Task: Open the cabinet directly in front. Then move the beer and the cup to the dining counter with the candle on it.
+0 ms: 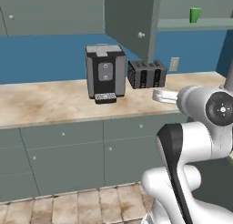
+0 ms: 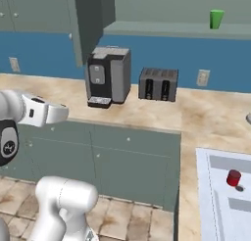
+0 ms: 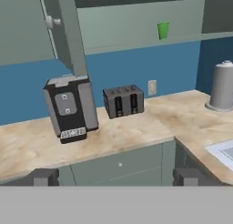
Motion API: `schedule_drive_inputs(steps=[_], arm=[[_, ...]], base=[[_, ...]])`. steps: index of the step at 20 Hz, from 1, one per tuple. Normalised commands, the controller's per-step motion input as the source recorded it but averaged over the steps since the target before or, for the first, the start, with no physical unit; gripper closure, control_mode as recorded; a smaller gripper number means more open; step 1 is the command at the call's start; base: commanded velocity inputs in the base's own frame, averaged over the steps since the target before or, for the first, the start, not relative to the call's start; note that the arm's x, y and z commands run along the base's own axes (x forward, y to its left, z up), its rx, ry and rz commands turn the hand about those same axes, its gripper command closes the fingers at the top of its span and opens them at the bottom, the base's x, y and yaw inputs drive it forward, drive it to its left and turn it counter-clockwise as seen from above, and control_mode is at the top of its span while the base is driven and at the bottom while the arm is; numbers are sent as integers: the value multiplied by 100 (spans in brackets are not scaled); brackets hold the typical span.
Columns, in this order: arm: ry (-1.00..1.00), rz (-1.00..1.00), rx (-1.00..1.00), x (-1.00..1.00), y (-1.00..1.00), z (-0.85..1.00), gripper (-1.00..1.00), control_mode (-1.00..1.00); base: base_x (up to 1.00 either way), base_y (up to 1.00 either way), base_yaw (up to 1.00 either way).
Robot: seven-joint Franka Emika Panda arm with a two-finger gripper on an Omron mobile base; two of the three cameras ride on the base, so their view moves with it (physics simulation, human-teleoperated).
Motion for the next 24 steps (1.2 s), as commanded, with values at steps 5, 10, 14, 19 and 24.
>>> schedule_drive_inputs(steps=[5, 10, 14, 19, 24], arm=[[0, 0, 0, 0, 0, 0, -100, 100], [0, 0, 0, 0, 0, 0, -100, 100], [0, 0, 0, 0, 0, 0, -100, 100], [0, 0, 0, 0, 0, 0, -100, 100], [0, 0, 0, 0, 0, 0, -100, 100]], base=[[14, -89, -4], [60, -61, 0], [85, -53, 0], [98, -32, 0], [100, -9, 0]])
